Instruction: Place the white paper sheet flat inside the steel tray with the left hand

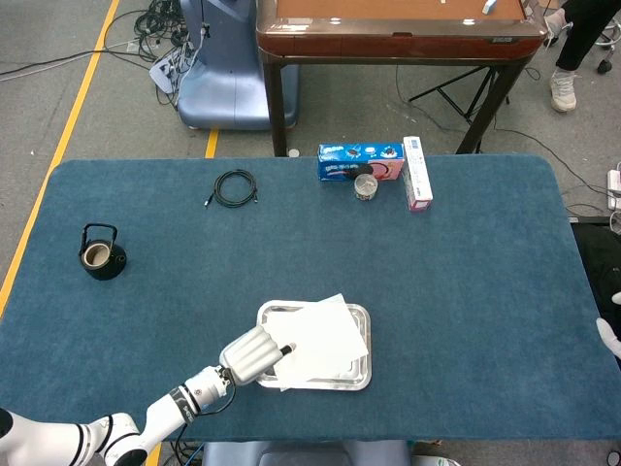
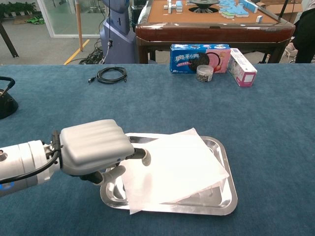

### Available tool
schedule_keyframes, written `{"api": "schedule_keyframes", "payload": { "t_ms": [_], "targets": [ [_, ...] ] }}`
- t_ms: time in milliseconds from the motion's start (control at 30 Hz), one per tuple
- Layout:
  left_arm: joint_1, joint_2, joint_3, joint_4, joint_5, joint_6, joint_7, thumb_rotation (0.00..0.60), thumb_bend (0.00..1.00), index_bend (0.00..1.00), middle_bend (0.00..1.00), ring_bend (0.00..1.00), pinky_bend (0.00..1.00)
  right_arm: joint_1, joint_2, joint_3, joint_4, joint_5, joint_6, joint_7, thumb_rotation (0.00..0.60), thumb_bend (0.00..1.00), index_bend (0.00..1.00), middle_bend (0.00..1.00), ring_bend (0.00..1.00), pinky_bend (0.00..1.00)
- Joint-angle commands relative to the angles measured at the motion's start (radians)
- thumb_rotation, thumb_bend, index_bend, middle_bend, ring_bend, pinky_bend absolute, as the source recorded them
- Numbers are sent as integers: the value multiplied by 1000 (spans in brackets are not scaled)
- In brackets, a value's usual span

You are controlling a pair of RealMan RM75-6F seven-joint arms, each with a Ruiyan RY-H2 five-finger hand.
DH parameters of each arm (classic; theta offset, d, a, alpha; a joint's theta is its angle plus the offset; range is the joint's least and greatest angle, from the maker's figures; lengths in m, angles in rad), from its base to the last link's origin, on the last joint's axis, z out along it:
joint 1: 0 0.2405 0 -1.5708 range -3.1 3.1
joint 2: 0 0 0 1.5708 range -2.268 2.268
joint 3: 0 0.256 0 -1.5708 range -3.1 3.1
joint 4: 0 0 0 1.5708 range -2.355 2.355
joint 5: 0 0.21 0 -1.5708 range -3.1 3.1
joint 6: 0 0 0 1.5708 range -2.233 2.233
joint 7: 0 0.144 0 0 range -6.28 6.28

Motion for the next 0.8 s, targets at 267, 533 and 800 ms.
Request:
{"api": "schedule_keyframes", "payload": {
  "t_ms": [267,533,800],
  "targets": [
    [19,15,6,-32,-31,-9,31,600,576,284,1000,1000,1000,-4,2,-2,1,-6,9,11,600,259,479,501,361,322],
    [35,29,19,-39,-10,9,15,600,576,285,1000,1000,1000,-6,3,-2,-1,-8,12,14,600,259,479,501,361,323],
    [55,45,39,-68,24,32,16,600,576,291,1000,1000,1000,-5,3,-2,0,-5,10,16,600,259,479,501,361,322]
  ]
}}
